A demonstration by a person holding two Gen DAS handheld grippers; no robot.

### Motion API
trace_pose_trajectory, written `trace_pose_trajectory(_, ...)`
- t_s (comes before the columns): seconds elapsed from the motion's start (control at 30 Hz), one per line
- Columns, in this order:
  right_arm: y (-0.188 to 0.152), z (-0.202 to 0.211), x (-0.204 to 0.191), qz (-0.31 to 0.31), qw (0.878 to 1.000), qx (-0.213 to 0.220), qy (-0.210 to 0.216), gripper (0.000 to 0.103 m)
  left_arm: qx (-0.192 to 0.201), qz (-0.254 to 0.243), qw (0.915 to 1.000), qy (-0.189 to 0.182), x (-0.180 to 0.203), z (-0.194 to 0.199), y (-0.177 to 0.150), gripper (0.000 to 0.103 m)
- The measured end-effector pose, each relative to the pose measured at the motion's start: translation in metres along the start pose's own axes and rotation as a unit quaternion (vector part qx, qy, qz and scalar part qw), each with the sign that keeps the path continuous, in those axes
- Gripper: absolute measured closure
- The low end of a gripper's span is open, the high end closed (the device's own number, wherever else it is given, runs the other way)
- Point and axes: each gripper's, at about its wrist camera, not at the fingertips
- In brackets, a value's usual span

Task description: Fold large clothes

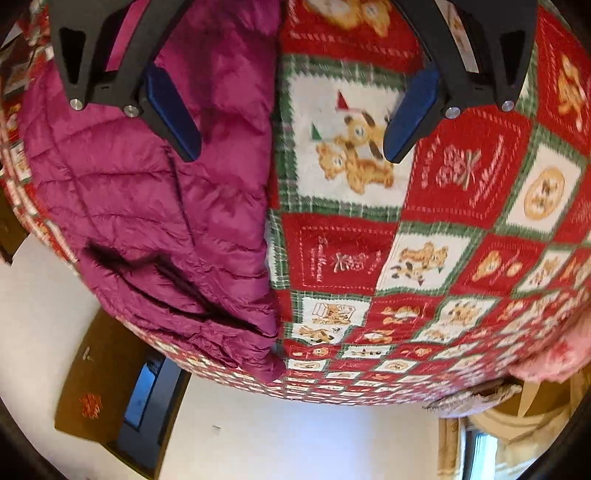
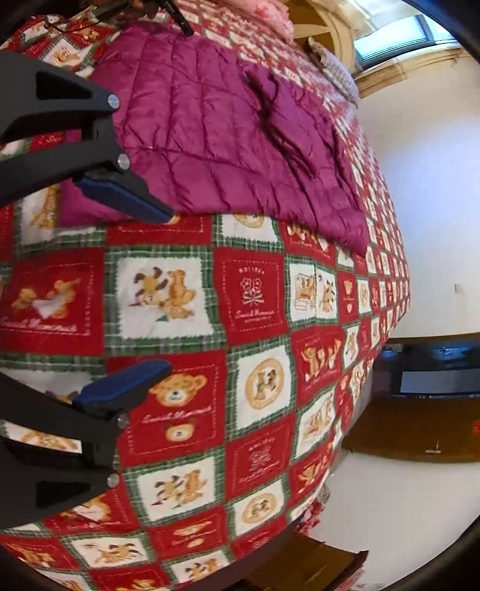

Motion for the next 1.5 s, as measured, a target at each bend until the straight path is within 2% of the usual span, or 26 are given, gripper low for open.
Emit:
trace_pose_trajectory(0.13, -0.013, -0.007, -0.033, 0.006, 0.998, -0.003, 0.055, 0.024, -0.011, 0.011, 0.9988, -0.046, 0.012, -0.002, -0.009, 0.004)
trace_pose_trajectory(0.23, -0.025, -0.027, -0.058, 0.016, 0.997, -0.025, 0.068, 0.024, -0.013, -0.008, 0.9991, -0.040, 0.024, -0.005, -0.016, 0.005)
trace_pose_trajectory(0.3, -0.032, -0.043, -0.074, 0.019, 0.996, -0.042, 0.081, 0.027, -0.016, -0.021, 0.9988, -0.041, 0.028, -0.003, -0.019, 0.024)
trace_pose_trajectory(0.33, -0.035, -0.046, -0.081, 0.024, 0.996, -0.040, 0.076, 0.029, -0.019, -0.028, 0.9983, -0.047, 0.030, -0.001, -0.020, 0.061)
trace_pose_trajectory(0.37, -0.037, -0.045, -0.085, 0.032, 0.997, -0.033, 0.065, 0.039, -0.025, -0.036, 0.9978, -0.050, 0.030, 0.000, -0.020, 0.088)
trace_pose_trajectory(0.4, -0.038, -0.043, -0.091, 0.048, 0.996, -0.030, 0.065, 0.048, -0.029, -0.038, 0.9968, -0.064, 0.029, 0.002, -0.022, 0.090)
trace_pose_trajectory(0.43, -0.037, -0.041, -0.093, 0.053, 0.995, -0.029, 0.079, 0.073, -0.029, -0.036, 0.9962, -0.074, 0.028, 0.004, -0.022, 0.095)
trace_pose_trajectory(0.47, -0.035, -0.036, -0.093, 0.051, 0.994, -0.027, 0.091, 0.088, -0.030, -0.034, 0.9956, -0.082, 0.027, 0.007, -0.023, 0.098)
trace_pose_trajectory(0.57, -0.032, -0.023, -0.094, 0.056, 0.994, -0.013, 0.098, 0.092, -0.022, -0.043, 0.9944, -0.094, 0.027, 0.023, -0.025, 0.101)
trace_pose_trajectory(0.67, -0.035, -0.006, -0.096, 0.063, 0.992, 0.000, 0.111, 0.092, -0.010, -0.049, 0.9930, -0.107, 0.026, 0.049, -0.026, 0.101)
trace_pose_trajectory(0.9, -0.038, 0.045, -0.083, 0.046, 0.981, 0.027, 0.186, 0.094, 0.040, -0.047, 0.9873, -0.146, 0.025, 0.152, -0.033, 0.102)
trace_pose_trajectory(1.0, -0.025, 0.071, -0.075, 0.022, 0.974, 0.054, 0.218, 0.094, 0.052, -0.061, 0.9855, -0.149, 0.030, 0.172, -0.026, 0.102)
trace_pose_trajectory(1.1, 0.008, 0.081, -0.073, -0.006, 0.965, 0.083, 0.249, 0.094, 0.066, -0.082, 0.9844, -0.141, 0.034, 0.162, -0.001, 0.101)
trace_pose_trajectory(1.17, 0.039, 0.073, -0.077, -0.021, 0.962, 0.098, 0.254, 0.094, 0.079, -0.087, 0.9850, -0.126, 0.031, 0.135, 0.027, 0.100)
trace_pose_trajectory(1.3, 0.104, 0.022, -0.089, -0.060, 0.967, 0.106, 0.223, 0.094, 0.121, -0.102, 0.9849, -0.072, 0.025, 0.081, 0.084, 0.093)
trace_pose_trajectory(1.33, 0.121, 0.004, -0.094, -0.073, 0.969, 0.107, 0.208, 0.094, 0.125, -0.102, 0.9855, -0.052, 0.025, 0.069, 0.095, 0.082)
trace_pose_trajectory(1.37, 0.132, -0.009, -0.097, -0.082, 0.971, 0.107, 0.196, 0.094, 0.130, -0.098, 0.9861, -0.029, 0.025, 0.058, 0.105, 0.055)
trace_pose_trajectory(1.43, 0.152, -0.038, -0.102, -0.101, 0.973, 0.095, 0.185, 0.094, 0.151, -0.086, 0.9847, 0.013, 0.021, 0.039, 0.123, 0.022)
trace_pose_trajectory(1.5, 0.165, -0.060, -0.105, -0.105, 0.975, 0.096, 0.168, 0.094, 0.169, -0.054, 0.9834, 0.038, 0.010, 0.022, 0.141, 0.019)
Point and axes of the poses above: each gripper's, at about its wrist camera, not at the fingertips, and z roughly against the way its jaws point, x to its right, y to its top, and after that the axes turned 7 degrees about -y, right-handed
